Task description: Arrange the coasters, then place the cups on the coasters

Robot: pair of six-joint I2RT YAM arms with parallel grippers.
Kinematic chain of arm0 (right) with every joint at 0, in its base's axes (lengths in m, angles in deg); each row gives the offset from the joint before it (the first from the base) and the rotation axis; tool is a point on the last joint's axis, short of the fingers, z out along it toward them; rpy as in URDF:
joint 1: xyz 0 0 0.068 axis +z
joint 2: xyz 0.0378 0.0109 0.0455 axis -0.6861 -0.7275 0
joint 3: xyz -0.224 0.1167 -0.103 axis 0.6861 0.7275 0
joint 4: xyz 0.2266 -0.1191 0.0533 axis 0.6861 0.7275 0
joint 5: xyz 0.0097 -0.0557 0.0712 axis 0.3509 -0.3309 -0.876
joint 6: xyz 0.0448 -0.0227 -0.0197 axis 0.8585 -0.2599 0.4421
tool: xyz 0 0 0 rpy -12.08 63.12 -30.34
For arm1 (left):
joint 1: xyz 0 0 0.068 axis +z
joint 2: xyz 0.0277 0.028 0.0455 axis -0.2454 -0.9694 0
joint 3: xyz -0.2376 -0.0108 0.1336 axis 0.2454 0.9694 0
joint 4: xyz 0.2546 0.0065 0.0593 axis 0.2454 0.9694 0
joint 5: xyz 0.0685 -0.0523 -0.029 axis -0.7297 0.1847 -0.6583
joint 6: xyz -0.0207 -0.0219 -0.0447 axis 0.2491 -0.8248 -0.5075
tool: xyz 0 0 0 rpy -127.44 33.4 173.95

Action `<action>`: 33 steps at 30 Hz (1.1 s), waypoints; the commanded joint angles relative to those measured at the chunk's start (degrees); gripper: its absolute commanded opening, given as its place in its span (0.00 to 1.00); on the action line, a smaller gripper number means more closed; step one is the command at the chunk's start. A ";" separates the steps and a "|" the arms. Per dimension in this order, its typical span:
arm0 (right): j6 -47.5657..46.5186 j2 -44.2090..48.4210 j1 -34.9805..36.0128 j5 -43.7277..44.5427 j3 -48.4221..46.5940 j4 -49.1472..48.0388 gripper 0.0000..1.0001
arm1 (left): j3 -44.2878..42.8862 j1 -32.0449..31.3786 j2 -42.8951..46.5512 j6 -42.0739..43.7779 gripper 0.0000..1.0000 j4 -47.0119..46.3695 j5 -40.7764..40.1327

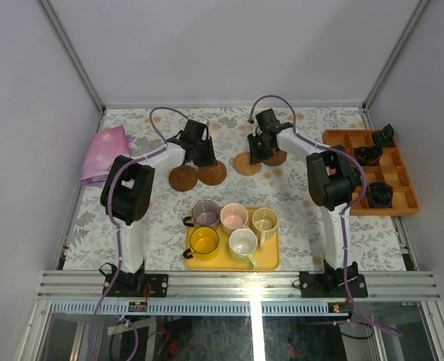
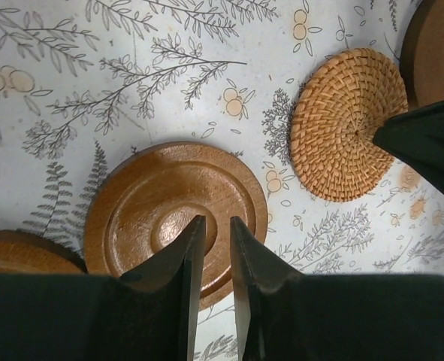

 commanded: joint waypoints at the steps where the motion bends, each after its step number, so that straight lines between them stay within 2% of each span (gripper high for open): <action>1: 0.25 0.92 -0.07 -0.54 0.61 5.36 0.25 | -3.36 -1.39 -3.25 2.15 0.18 3.21 -2.56; 11: -0.30 2.46 -0.04 -3.18 1.50 4.35 0.27 | -8.57 -3.07 -10.62 3.47 0.17 6.69 -3.67; 23: -0.50 -0.30 -0.05 -4.08 -3.35 4.91 0.28 | -20.00 -3.07 -17.12 3.88 0.16 9.55 -3.77; 33: -2.52 4.21 -0.12 0.22 -4.82 1.69 0.28 | -17.12 -3.06 -13.71 4.43 0.15 9.78 -4.41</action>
